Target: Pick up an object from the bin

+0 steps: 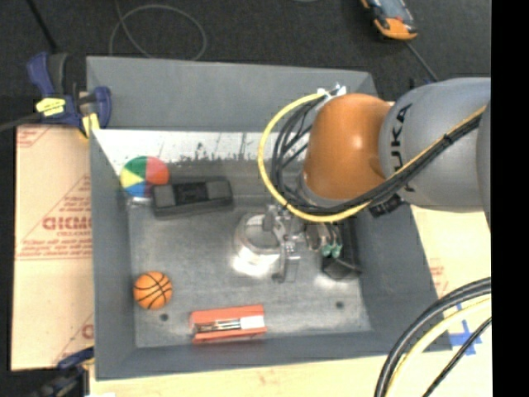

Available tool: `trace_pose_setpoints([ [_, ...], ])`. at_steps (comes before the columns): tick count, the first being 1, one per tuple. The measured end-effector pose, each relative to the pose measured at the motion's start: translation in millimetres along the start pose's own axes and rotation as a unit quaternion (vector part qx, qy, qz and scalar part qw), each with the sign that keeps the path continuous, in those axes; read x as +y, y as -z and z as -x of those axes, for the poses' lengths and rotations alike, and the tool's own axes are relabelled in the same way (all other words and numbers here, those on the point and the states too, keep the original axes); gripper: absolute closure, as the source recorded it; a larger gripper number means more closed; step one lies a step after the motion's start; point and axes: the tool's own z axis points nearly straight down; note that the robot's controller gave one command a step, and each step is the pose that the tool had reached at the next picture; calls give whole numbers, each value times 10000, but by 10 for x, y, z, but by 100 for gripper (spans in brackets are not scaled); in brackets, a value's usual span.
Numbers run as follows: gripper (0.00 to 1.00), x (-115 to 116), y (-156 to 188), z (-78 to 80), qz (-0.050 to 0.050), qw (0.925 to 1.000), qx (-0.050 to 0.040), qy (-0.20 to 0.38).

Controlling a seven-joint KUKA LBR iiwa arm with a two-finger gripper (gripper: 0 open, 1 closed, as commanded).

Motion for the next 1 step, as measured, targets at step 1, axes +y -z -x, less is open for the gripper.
trace_pose_setpoints([
  [1,0,1,47,14,2,10000,-36,-2],
])
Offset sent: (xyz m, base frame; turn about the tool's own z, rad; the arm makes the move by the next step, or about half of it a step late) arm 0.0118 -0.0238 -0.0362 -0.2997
